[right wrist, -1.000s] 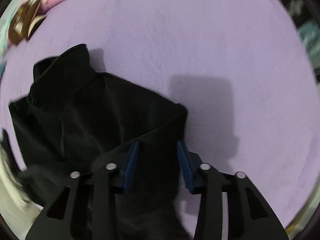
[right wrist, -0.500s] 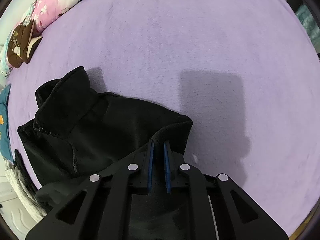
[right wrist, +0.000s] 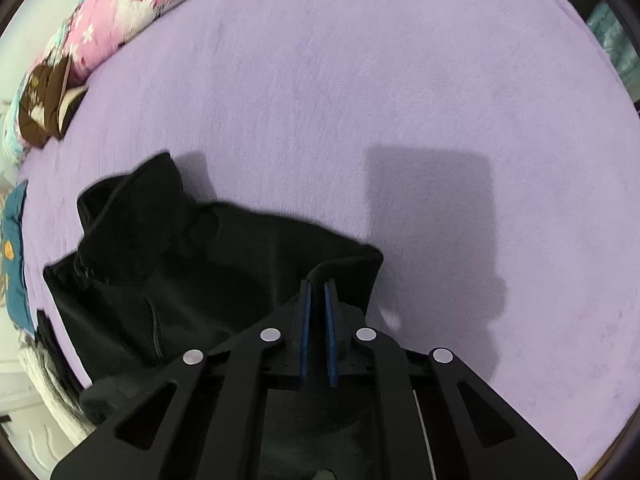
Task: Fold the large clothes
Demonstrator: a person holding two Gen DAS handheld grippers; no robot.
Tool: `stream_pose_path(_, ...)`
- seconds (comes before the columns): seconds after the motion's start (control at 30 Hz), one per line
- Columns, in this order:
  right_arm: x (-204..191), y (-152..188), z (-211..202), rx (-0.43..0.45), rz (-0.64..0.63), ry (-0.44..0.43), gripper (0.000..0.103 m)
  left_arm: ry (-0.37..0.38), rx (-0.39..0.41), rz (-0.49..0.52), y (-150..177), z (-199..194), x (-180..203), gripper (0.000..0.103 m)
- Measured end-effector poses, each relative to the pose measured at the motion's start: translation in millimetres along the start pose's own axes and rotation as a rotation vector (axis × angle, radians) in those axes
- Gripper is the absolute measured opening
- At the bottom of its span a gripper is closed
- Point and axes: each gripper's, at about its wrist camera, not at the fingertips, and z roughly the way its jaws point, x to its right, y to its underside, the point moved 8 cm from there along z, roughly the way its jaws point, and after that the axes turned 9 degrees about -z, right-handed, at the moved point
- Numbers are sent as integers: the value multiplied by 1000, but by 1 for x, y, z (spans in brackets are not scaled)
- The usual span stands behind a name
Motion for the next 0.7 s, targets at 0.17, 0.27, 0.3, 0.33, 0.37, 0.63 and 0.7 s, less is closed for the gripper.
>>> stream_pose_path(0.17, 3, -11, 6, 24, 26, -13, 5, -49, 13, 61, 0, -1, 7, 5)
stream_pose_path(0.27, 10, -22, 10, 46, 51, -21, 4, -62, 19, 78, 2, 0, 9, 5)
stream_pose_path(0.3, 13, -24, 13, 48, 60, -21, 4, -62, 20, 81, 2, 1, 8, 5)
stream_pose_path(0.33, 15, -25, 16, 51, 65, -25, 1, -61, 22, 80, 3, 1, 7, 5)
stream_pose_path(0.37, 15, -26, 17, 62, 61, -24, 1, -58, 24, 79, 4, 1, 6, 5)
stream_pose_path(0.63, 18, -9, -17, 141, 12, -17, 43, -137, 70, 17, 17, -29, -22, 85)
stream_pose_path(0.7, 15, 5, -36, 179, -9, -10, 47, -125, 81, -47, 28, -45, -37, 90)
